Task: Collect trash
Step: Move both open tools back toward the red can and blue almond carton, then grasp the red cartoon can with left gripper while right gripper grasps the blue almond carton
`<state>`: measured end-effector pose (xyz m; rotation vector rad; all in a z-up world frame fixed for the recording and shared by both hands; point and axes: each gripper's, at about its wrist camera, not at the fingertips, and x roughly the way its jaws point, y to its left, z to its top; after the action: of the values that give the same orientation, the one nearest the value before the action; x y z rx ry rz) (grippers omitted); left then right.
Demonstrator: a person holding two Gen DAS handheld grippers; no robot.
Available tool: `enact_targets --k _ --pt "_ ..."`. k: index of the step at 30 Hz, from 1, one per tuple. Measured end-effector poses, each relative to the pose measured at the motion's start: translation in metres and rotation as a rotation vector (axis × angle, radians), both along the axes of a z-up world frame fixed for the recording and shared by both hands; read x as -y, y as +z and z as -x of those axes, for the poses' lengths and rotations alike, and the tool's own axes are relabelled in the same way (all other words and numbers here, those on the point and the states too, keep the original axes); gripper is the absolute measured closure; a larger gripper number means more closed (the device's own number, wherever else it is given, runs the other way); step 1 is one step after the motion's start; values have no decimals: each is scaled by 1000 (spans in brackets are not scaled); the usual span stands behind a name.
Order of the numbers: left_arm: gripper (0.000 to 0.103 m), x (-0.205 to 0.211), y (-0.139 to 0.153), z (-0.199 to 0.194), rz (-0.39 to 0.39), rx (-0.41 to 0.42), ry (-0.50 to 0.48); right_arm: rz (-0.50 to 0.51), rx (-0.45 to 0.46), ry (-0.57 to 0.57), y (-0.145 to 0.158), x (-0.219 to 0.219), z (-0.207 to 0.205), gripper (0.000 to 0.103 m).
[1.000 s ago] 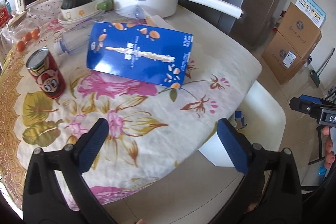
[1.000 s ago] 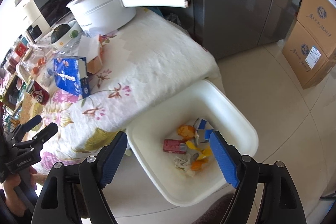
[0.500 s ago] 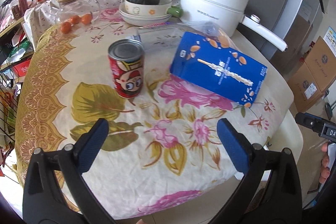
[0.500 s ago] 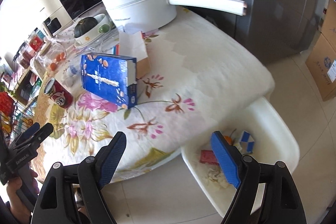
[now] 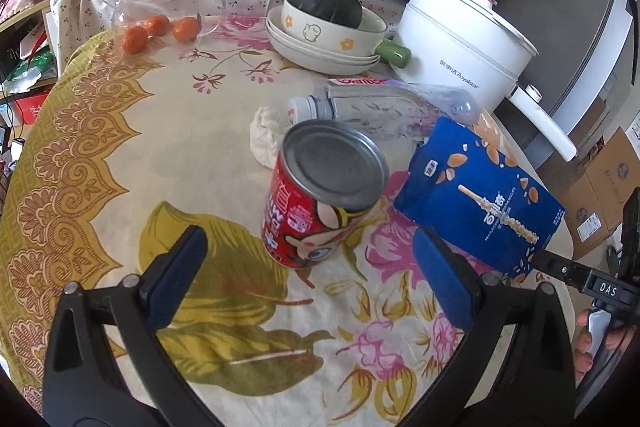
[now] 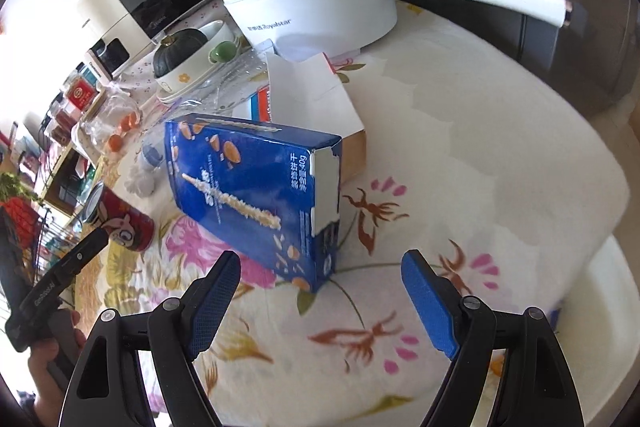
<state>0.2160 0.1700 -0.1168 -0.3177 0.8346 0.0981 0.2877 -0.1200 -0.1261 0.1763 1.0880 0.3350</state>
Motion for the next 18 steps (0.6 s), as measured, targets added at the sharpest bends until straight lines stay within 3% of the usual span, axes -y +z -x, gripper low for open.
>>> enact_targets --k 5,10,12,15,18 --pt "3 -6 -7 -11 -8 16 6 -51 -1 -10 -13 -6 -15 19" --pt "16 -8 -10 -19 45 29 -3 -76 11 13 -18 -11 -20 20" --pt "25 -7 -11 -22 73 28 -12 -100 13 19 -17 -11 -19 25" --pt "38 -2 -11 -23 81 22 -26 -137 11 48 -14 -12 -17 46" --pt "39 3 -9 -23 73 6 -35 -145 19 89 -7 -18 -12 57"
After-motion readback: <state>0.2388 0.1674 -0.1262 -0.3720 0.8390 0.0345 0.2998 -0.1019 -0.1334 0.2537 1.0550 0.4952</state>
